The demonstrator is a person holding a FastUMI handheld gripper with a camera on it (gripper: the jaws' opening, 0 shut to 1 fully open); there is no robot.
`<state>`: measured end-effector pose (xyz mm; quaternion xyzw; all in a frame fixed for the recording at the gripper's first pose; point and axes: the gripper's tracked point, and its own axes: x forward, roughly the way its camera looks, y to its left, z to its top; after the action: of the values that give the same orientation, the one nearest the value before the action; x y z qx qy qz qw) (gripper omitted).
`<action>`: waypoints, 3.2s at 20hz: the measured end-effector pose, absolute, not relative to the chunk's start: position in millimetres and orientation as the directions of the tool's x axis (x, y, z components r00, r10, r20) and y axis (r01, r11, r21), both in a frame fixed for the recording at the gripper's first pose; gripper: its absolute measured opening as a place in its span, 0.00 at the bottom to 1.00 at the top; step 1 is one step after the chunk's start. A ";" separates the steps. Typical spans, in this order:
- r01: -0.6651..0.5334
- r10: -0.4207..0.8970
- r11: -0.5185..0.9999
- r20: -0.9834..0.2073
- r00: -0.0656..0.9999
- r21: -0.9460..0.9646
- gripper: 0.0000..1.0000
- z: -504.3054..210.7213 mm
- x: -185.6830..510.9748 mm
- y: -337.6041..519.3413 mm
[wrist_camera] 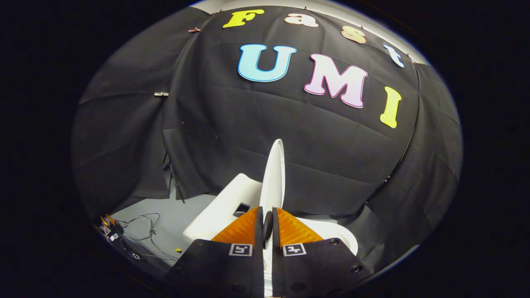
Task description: Open the toilet lid.
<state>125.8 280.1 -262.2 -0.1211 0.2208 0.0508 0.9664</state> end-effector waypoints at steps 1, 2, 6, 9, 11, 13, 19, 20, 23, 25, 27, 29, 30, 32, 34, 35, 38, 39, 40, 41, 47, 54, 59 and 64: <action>-0.159 0.057 0.968 -0.447 0.893 -0.195 0.12 -262.0 123.0 280.2; -0.163 0.066 0.970 -0.455 0.888 -0.178 0.23 -262.4 122.5 281.7; -0.173 0.074 0.966 -0.436 0.897 -0.192 0.65 -251.0 117.1 279.5; -0.197 0.103 0.967 -0.456 0.884 -0.163 0.97 -252.7 109.0 282.7; -0.201 0.111 0.967 -0.454 0.884 -0.155 1.00 -248.5 108.3 282.6; -0.204 0.115 0.966 -0.438 0.891 -0.161 0.99 -241.9 105.4 281.3; -0.192 0.133 0.974 -0.373 0.918 -0.123 0.99 -196.9 101.2 269.6; -0.187 0.136 0.976 -0.360 0.923 -0.111 0.99 -188.7 99.8 266.6; -0.177 0.142 0.981 -0.324 0.935 -0.079 0.99 -161.4 95.3 255.8; -0.168 0.139 0.983 -0.298 0.944 -0.073 0.99 -143.8 94.4 243.6; -0.150 0.126 0.986 -0.265 0.956 -0.072 0.99 -126.1 93.7 228.4; -0.130 0.110 0.989 -0.236 0.966 -0.071 0.99 -111.8 92.6 210.2; -0.120 0.101 0.990 -0.226 0.969 -0.073 0.99 -104.5 92.0 202.1; -0.090 0.074 0.993 -0.194 0.978 -0.076 0.99 -90.4 91.4 180.7; -0.057 0.043 0.995 -0.165 0.985 -0.078 0.99 -77.9 92.6 158.4; -0.044 0.031 0.996 -0.158 0.987 -0.077 0.99 -74.0 92.8 148.0; -0.007 -0.002 0.998 -0.142 0.990 -0.061 0.99 -63.4 94.2 113.9; 0.005 -0.013 0.998 -0.140 0.990 -0.056 0.99 -61.2 93.1 103.0; 0.016 -0.023 0.999 -0.134 0.991 -0.049 0.98 -58.1 92.0 92.0; 0.027 -0.033 0.999 -0.131 0.991 -0.045 0.99 -53.6 90.3 82.0; 0.072 -0.077 0.997 -0.134 0.988 -0.040 0.99 -44.2 78.4 30.9; 0.071 -0.071 0.997 -0.105 0.992 0.003 0.99 -29.8 56.1 2.0; 0.076 -0.077 0.997 -0.072 0.994 -0.020 0.99 -21.3 46.8 -4.5; 0.068 -0.071 0.997 -0.085 0.994 -0.039 0.99 -29.3 43.4 -0.8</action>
<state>43.4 -0.8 -29.3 -0.0182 0.0434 -0.0350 0.9983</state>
